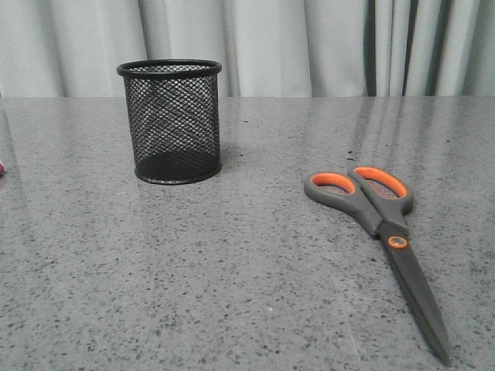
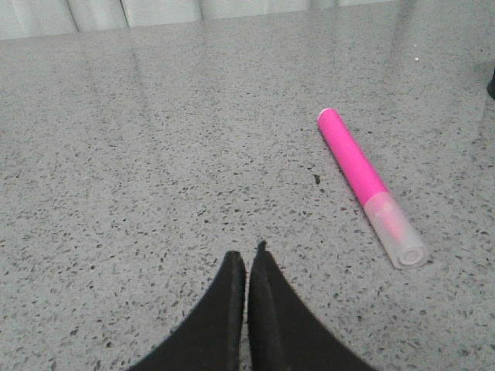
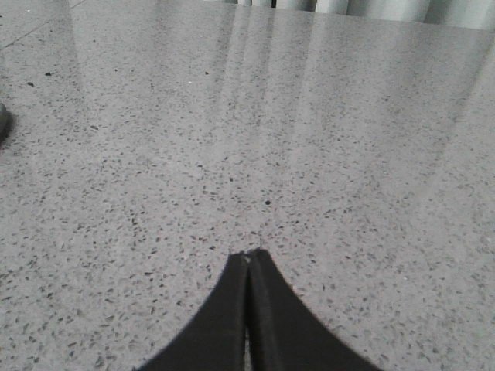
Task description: Put pen and scissors into bin
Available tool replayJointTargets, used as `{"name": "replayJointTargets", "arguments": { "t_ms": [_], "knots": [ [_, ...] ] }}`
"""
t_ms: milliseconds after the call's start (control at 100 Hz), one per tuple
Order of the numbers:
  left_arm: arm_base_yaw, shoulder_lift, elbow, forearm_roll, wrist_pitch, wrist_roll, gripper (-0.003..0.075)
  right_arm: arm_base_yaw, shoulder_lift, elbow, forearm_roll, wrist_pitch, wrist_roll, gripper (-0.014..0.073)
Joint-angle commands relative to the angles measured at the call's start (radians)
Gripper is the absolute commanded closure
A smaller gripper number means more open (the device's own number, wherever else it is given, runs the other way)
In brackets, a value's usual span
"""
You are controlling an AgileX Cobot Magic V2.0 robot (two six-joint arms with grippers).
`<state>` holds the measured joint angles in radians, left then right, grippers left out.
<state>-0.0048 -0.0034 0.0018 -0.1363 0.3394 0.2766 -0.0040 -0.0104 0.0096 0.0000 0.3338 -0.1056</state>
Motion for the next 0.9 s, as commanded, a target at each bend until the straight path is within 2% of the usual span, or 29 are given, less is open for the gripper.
{"name": "replayJointTargets", "arguments": {
  "t_ms": [0, 720, 800, 890],
  "knots": [
    [-0.002, -0.032, 0.045, -0.002, -0.046, -0.010, 0.0739, -0.005, -0.019, 0.015, -0.007, -0.034, -0.006, 0.0653],
    [-0.002, -0.032, 0.045, -0.002, -0.046, -0.010, 0.0739, -0.005, -0.019, 0.015, -0.007, -0.034, -0.006, 0.0653],
    [-0.002, -0.032, 0.045, -0.002, -0.046, -0.010, 0.0739, -0.005, -0.019, 0.015, -0.029, -0.077, -0.006, 0.0653],
    [-0.002, -0.032, 0.045, -0.054, -0.057, -0.010, 0.0739, -0.005, -0.019, 0.015, -0.009, -0.210, -0.006, 0.0653]
  ]
}}
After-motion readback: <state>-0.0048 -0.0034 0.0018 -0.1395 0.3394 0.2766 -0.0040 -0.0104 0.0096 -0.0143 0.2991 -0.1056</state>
